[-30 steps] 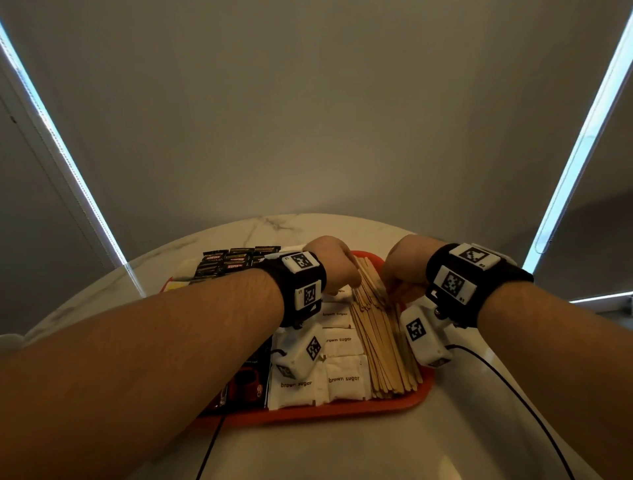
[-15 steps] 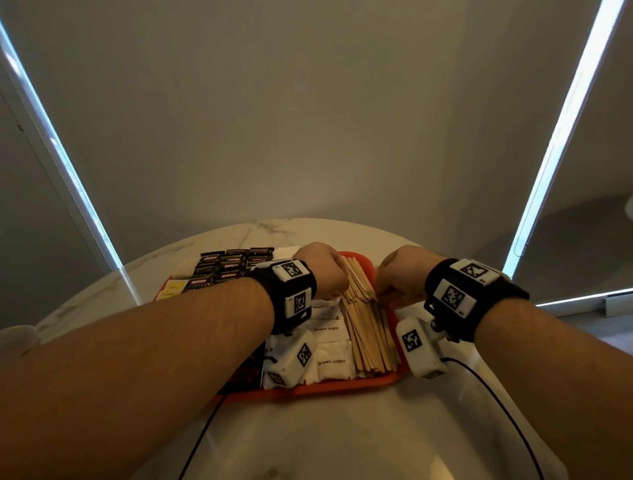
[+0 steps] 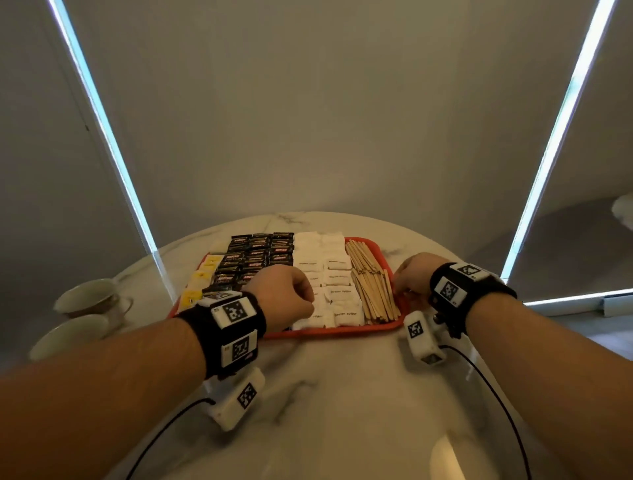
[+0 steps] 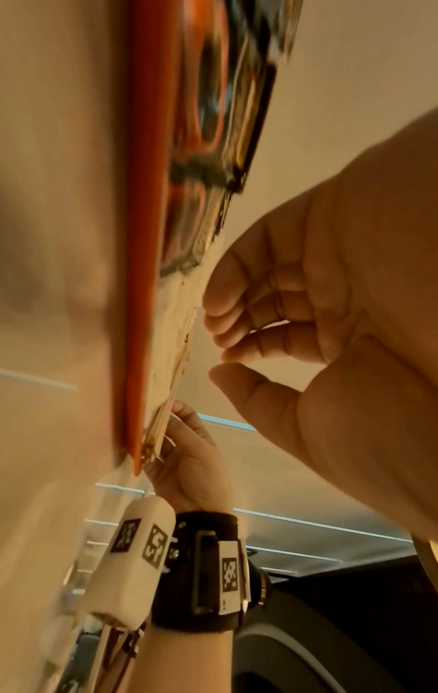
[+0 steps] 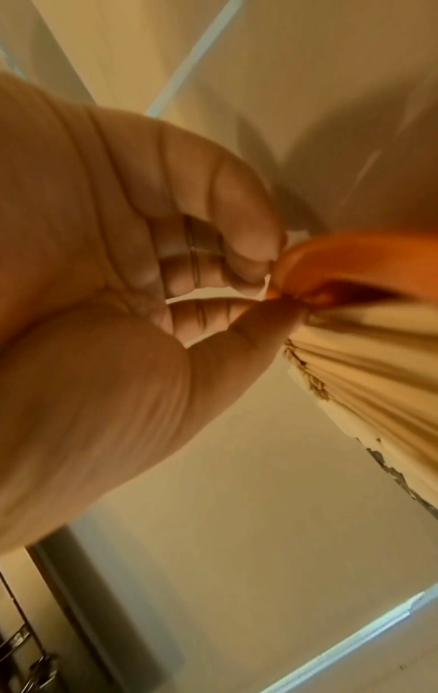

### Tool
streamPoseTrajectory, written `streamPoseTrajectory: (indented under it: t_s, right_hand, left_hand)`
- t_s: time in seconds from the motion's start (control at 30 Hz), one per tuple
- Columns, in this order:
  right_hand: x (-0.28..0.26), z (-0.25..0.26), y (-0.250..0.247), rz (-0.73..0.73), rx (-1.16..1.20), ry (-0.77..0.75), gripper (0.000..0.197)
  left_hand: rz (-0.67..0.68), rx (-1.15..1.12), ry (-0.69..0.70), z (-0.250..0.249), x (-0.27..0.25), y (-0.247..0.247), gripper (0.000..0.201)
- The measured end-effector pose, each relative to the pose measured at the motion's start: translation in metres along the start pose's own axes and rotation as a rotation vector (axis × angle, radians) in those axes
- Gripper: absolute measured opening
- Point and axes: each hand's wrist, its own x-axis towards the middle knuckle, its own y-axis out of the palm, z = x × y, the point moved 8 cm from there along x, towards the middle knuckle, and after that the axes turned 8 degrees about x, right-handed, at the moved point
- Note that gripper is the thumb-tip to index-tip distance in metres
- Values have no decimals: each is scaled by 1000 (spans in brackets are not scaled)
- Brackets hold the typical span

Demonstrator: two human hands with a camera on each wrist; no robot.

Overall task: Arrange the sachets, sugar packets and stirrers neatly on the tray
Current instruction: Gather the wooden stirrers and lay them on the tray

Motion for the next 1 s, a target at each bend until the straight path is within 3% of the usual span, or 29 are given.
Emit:
streamPoseTrajectory:
  t_s: [0.2, 0.3, 0.47, 0.73, 0.83, 1.0]
  right_hand:
    - [-19, -10, 3, 4, 16, 14, 15]
    - [-19, -4, 4, -14, -160, -66, 24]
    - [-9, 2, 5, -107, -375, -97, 24]
    - [32, 29, 22, -173, -350, -140, 27]
    - [48, 47, 36, -116, -321, -159, 30]
    - [81, 76, 62, -63, -199, -180, 31]
  left_hand:
    - [2, 114, -50, 27, -31, -4, 18]
    - [6, 164, -92, 36, -36, -2, 20]
    - [54, 264, -113, 39, -29, 4, 13]
    - [63, 295, -178, 57, 1, -2, 14]
    - [43, 293, -220, 71, 14, -8, 15]
    - [16, 299, -290, 97, 37, -17, 32]
